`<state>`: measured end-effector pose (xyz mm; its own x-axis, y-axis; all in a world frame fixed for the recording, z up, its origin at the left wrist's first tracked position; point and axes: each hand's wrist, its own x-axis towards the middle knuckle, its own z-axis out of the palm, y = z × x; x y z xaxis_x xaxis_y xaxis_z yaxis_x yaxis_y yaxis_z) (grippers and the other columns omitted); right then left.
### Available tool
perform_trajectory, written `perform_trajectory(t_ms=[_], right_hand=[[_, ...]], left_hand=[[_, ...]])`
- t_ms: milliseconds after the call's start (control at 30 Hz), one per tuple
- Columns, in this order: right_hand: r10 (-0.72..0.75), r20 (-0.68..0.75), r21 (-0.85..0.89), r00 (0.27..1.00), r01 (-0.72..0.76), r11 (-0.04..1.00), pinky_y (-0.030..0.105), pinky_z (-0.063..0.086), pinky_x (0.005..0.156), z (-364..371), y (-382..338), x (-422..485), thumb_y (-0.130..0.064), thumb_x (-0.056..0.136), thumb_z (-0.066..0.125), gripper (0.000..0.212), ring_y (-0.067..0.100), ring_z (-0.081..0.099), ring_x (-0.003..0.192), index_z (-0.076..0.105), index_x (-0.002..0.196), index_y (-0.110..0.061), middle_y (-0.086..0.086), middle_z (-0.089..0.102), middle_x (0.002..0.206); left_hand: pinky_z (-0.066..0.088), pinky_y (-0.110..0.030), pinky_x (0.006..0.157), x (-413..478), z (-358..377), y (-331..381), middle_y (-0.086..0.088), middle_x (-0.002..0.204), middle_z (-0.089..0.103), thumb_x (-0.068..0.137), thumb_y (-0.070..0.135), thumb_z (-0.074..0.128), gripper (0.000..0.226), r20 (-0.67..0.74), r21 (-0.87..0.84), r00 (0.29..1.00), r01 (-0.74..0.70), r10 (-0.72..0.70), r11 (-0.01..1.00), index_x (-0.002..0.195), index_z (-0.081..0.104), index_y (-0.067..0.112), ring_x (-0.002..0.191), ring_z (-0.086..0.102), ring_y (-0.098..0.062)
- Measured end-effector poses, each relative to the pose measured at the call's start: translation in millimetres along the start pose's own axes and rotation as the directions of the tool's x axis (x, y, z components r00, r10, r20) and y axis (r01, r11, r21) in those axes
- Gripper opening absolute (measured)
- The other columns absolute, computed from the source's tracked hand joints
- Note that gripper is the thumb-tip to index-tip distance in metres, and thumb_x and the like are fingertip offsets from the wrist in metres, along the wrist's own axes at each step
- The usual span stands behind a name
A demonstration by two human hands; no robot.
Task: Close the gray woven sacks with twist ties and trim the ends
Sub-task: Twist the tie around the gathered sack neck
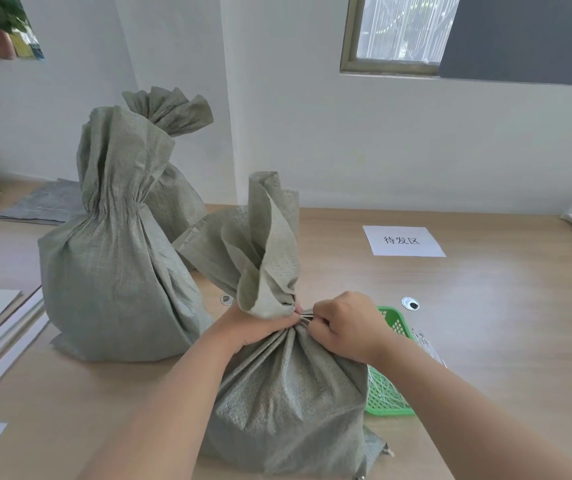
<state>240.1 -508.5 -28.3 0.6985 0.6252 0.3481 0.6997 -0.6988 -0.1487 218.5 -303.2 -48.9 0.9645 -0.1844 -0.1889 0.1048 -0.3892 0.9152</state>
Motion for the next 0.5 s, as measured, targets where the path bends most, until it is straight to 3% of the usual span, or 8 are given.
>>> perform_trajectory(t_ms=[67, 133, 200, 267, 333, 400, 500], right_hand=[[0.006, -0.020, 0.032, 1.000, -0.006, 0.999, 0.027, 0.030, 0.037, 2, 1, -2, -0.030, 0.075, 0.043, 0.030, 0.023, 0.027, 0.038, 0.031, 0.050, -0.017, -0.004, 0.023, 0.041], [0.022, -0.021, 0.010, 1.000, -0.021, 1.000, 0.027, 0.029, 0.040, 3, 3, 0, -0.034, 0.076, 0.039, 0.031, 0.024, 0.029, 0.040, 0.032, 0.051, -0.017, -0.003, 0.023, 0.042], [0.029, 0.011, -0.062, 1.000, -0.028, 0.998, 0.029, 0.030, 0.045, 1, 3, 3, -0.042, 0.078, 0.030, 0.033, 0.028, 0.035, 0.046, 0.035, 0.057, -0.016, -0.003, 0.027, 0.044], [-0.011, 0.036, -0.142, 0.999, 0.016, 0.990, 0.030, 0.029, 0.049, -1, -1, 7, -0.046, 0.081, 0.025, 0.031, 0.032, 0.046, 0.053, 0.036, 0.068, -0.021, -0.002, 0.045, 0.053], [-0.069, 0.045, -0.176, 0.997, 0.076, 0.982, 0.032, 0.030, 0.050, 0, -7, 11, -0.044, 0.083, 0.026, 0.026, 0.033, 0.058, 0.061, 0.038, 0.076, -0.022, 0.002, 0.062, 0.067], [-0.079, 0.052, -0.170, 0.996, 0.087, 0.982, 0.031, 0.030, 0.051, 2, -11, 13, -0.044, 0.081, 0.026, 0.028, 0.034, 0.061, 0.061, 0.040, 0.075, -0.022, 0.005, 0.065, 0.068], [-0.048, 0.041, -0.141, 0.998, 0.053, 0.989, 0.028, 0.035, 0.046, 5, -11, 12, -0.042, 0.080, 0.038, 0.028, 0.034, 0.057, 0.050, 0.040, 0.062, -0.020, 0.005, 0.059, 0.055]], left_hand=[[0.051, -0.033, 0.103, -1, 0, -2, 0.013, 0.109, 0.073, 0.075, 0.069, 0.074, 0.047, -0.005, 0.009, 1.000, 0.021, -0.021, 1.000, 0.106, 0.074, 0.035, 0.109, 0.066, -0.007], [0.051, -0.020, 0.095, -1, -1, 3, 0.014, 0.107, 0.075, 0.082, 0.055, 0.077, 0.031, -0.034, 0.003, 0.998, 0.047, -0.047, 0.999, 0.106, 0.076, 0.035, 0.102, 0.067, 0.000], [0.051, -0.020, 0.093, -2, -3, 10, 0.015, 0.105, 0.075, 0.085, 0.041, 0.078, 0.020, -0.029, 0.036, 0.999, 0.017, -0.016, 0.999, 0.103, 0.077, 0.034, 0.102, 0.068, 0.002], [0.051, -0.019, 0.089, -3, -3, 13, 0.016, 0.103, 0.075, 0.081, 0.041, 0.081, 0.023, -0.056, 0.054, 0.998, -0.019, 0.022, 0.998, 0.103, 0.076, 0.035, 0.101, 0.067, 0.002], [0.048, -0.009, 0.073, -7, -2, 16, 0.017, 0.094, 0.074, 0.080, 0.034, 0.082, 0.020, -0.112, 0.035, 0.993, -0.016, 0.020, 0.999, 0.098, 0.074, 0.032, 0.092, 0.066, 0.005], [0.045, -0.003, 0.061, -7, 0, 13, 0.014, 0.086, 0.071, 0.083, 0.022, 0.080, 0.013, -0.127, 0.007, 0.991, -0.031, 0.032, 0.999, 0.092, 0.071, 0.026, 0.085, 0.065, 0.001], [0.044, -0.001, 0.058, -21, 4, 21, 0.016, 0.079, 0.061, 0.088, 0.014, 0.077, 0.022, -0.129, -0.028, 0.991, -0.029, 0.025, 0.999, 0.080, 0.060, 0.027, 0.082, 0.059, -0.006]])
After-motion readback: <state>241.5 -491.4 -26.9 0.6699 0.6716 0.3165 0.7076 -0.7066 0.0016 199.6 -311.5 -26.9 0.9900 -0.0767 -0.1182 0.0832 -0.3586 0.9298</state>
